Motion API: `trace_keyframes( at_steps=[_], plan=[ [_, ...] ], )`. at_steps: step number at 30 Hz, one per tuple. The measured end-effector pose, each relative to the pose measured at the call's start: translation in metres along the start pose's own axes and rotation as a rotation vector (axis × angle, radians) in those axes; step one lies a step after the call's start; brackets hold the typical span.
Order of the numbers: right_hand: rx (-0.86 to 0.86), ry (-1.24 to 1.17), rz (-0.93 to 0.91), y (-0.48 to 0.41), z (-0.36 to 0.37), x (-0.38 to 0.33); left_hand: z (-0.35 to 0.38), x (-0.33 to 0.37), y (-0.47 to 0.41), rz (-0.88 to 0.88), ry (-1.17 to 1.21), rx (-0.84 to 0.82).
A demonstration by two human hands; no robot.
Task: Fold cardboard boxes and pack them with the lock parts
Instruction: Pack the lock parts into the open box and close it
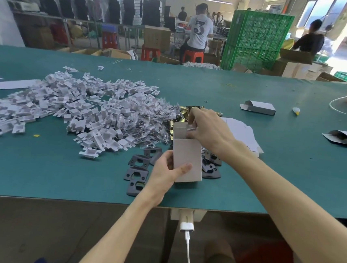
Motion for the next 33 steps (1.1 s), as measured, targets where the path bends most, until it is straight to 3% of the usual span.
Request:
trace_keyframes(
  at_steps=[9, 13, 16, 20, 22, 30, 33],
  plan=[
    [-0.087, -0.015, -0.001, 0.006, 0.011, 0.015, -0.001, -0.002, -0.001, -0.017, -0.040, 0.019],
    [0.058, -0.154, -0.019, 0.011, 0.006, 0.028, -0.001, -0.002, 0.000, -0.012, -0.035, 0.022],
    [0.148, -0.178, 0.111, 0.013, 0.011, 0.052, -0.002, -0.001, 0.001, -0.009, -0.048, 0.023],
    [-0.201, -0.187, 0.233, 0.022, 0.059, 0.081, -0.002, -0.002, 0.001, -0.007, -0.051, 0.033],
    [-0.282, -0.136, 0.231, 0.030, 0.076, 0.084, -0.002, -0.002, 0.000, -0.004, -0.062, 0.034],
    [-0.192, -0.182, 0.211, 0.030, 0.079, 0.093, -0.004, -0.003, 0.000, 0.002, -0.069, 0.031],
    [-0.072, -0.282, 0.239, 0.029, 0.064, 0.097, -0.004, -0.004, 0.000, 0.001, -0.062, 0.033]
  ],
)
Point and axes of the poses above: each hand's wrist, its own y-axis away from the middle knuckle, its own z-axis out of the palm, x = y × z, the point moved 5 cm from there along -y, towards the middle knuckle, and after that the axes turned 15 degrees about -x, right-handed, at the moved point
